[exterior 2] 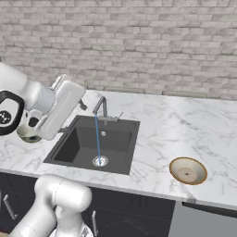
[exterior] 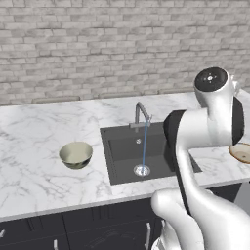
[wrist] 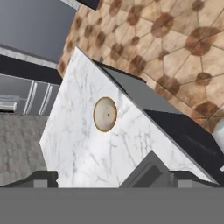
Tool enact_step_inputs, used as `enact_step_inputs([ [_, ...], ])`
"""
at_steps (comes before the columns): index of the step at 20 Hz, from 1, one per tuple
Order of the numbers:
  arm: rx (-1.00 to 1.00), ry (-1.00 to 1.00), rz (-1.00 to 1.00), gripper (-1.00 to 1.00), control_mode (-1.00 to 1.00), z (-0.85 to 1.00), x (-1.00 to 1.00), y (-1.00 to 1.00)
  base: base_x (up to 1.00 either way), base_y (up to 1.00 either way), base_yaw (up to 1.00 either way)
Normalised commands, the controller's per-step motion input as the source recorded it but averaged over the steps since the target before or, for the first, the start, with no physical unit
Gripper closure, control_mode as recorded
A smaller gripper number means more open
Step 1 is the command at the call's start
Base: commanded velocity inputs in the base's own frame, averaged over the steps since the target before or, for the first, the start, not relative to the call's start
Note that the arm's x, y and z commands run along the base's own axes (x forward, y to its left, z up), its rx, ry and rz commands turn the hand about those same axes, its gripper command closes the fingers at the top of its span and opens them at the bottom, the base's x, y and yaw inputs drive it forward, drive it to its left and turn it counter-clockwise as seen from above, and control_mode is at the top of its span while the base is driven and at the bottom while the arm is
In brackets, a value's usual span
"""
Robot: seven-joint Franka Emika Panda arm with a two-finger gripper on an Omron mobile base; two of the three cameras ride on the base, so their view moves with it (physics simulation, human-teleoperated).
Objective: Rinse each bowl for a few seconds and place them down in the sink or on the counter.
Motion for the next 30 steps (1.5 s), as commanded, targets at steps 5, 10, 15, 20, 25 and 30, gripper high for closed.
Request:
enact_step_inputs([
  [5, 0.09, -0.01, -0.07, -1.0, -1.0, -0.07, -0.5, -0.63, 0.0, 0.0, 0.0],
  [10, 0.09, 0.0, -0.07, -1.0, -1.0, -0.15, -0.34, -0.62, 0.0, 0.0, 0.0],
  [15, 0.08, 0.02, -0.04, -1.0, -1.0, -0.3, -0.09, -0.41, 0.0, 0.0, 0.0],
  [20, 0.05, 0.02, 0.0, -1.0, -1.0, -0.32, 0.0, -0.23, 0.0, 0.0, 0.0],
  [25, 0.04, 0.0, 0.0, -1.0, -1.0, -0.25, 0.0, -0.17, 0.0, 0.0, 0.0],
  [30, 0.01, 0.0, 0.0, -1.0, -1.0, -0.24, 0.06, -0.14, 0.0, 0.0, 0.0],
])
